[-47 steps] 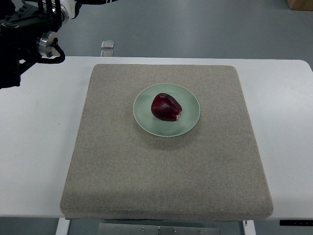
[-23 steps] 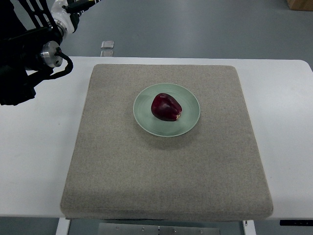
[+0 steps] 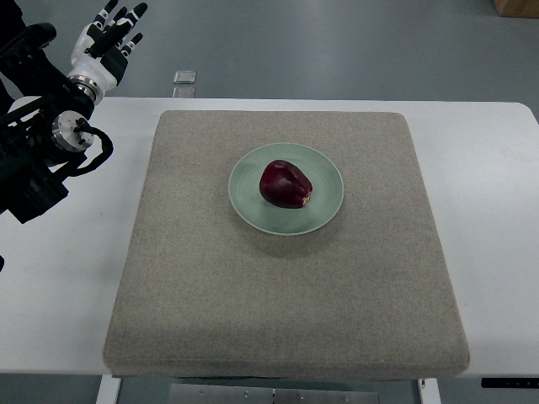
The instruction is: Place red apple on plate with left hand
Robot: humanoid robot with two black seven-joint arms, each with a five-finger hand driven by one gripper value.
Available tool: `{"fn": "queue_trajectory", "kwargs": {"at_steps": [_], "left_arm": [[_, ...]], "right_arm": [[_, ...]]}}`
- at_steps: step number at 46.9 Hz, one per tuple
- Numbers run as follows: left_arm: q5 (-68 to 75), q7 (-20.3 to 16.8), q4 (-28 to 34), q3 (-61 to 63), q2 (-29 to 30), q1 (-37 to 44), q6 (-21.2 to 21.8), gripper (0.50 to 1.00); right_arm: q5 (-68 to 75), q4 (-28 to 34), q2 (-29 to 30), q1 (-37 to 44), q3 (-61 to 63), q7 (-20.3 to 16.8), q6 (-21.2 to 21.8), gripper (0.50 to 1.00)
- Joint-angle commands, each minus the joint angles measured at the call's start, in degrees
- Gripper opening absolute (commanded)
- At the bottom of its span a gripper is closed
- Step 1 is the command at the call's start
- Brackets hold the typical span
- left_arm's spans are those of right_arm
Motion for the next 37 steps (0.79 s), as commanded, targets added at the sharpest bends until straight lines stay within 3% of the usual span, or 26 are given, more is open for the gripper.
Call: {"fn": "queue_trajectory", "kwargs": {"at_steps": [1,14,37], "left_arm": [[-0.05,-0.46,0.15,-2.28,-0.45,1.00,-1.45,0.996],[-0.05,-2.93,0.15,-2.98,-2.03,2.41,-1.28,0.996],[0.65,-2.93,0.77,-2.98,-4.06,2.41,-1.37,0.994]], "right_arm": [[0.01,0.00,0.00,0.01,0.01,-0.01,0.00,0.930],[0.01,0.00,0.00,0.01,-0.08,-0.01,0.00,0.928],[0.01,0.00,0.00,0.01,0.01,-0.01,0.00,0.928]]}}
